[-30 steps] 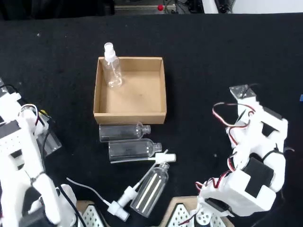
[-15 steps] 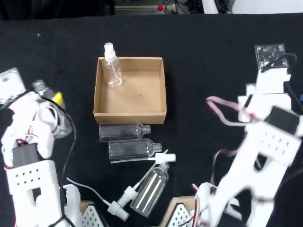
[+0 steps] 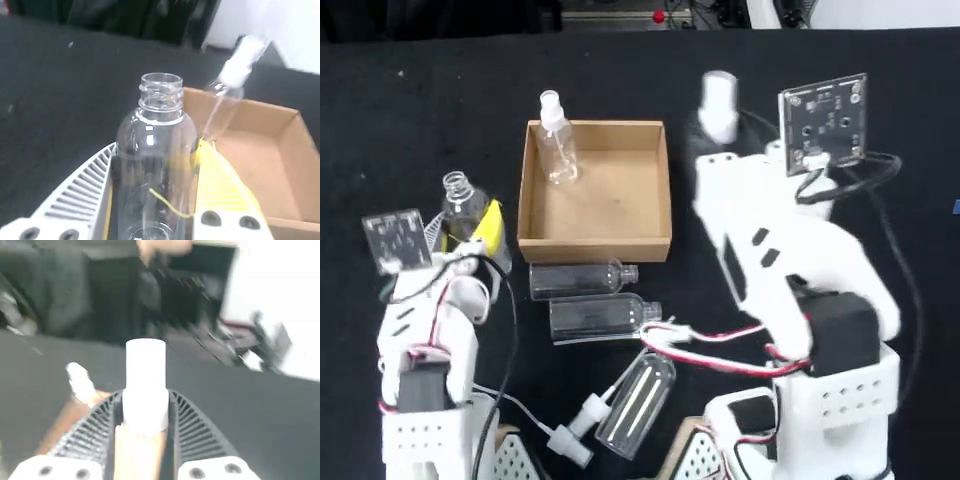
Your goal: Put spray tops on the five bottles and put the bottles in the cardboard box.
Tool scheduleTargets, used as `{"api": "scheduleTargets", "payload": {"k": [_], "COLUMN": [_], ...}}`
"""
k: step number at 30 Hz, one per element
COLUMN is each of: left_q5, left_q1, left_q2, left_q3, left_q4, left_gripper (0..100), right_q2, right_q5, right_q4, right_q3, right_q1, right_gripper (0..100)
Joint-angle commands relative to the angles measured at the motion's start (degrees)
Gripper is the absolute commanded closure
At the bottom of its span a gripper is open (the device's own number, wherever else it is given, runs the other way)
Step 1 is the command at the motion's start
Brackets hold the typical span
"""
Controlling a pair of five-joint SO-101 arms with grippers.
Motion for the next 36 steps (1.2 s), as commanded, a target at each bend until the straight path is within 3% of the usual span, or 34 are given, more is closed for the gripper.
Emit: {"api": "scheduleTargets", "payload": {"k": [1, 9, 14, 17, 23, 27, 36], "left_q5": [-0.1, 0.3, 0.4, 0.4, 0.1, -0.1, 0.2], "left_q1": [3.7, 16.5, 24.2, 24.4, 24.7, 24.3, 25.3], "left_q2": [-8.9, -7.6, -7.7, -7.7, -7.5, -7.6, -7.6], "left_q3": [2.2, 2.4, 2.7, 3.0, 13.1, 13.1, 13.1], "left_q4": [-1.9, -1.9, -1.8, -5.2, -25.0, -26.7, -26.8], "left_gripper": [97, 97, 97, 97, 97, 97, 97], "right_q2": [-1.6, -1.7, -2.0, -2.0, -2.0, -2.0, -2.1], "right_q5": [-2.6, -3.8, -3.8, -3.9, -6.5, -12.0, -14.9], "right_q4": [-8.2, -20.3, -21.7, -21.9, -22.1, -26.5, -29.5], "right_q3": [-3.2, 1.2, 2.6, 2.0, 0.0, -1.5, -1.7], "right_q1": [-6.1, -9.8, -9.8, -9.8, -9.8, -9.8, -9.8], "right_gripper": [98.7, 98.7, 98.7, 98.7, 98.6, 98.7, 98.7]}}
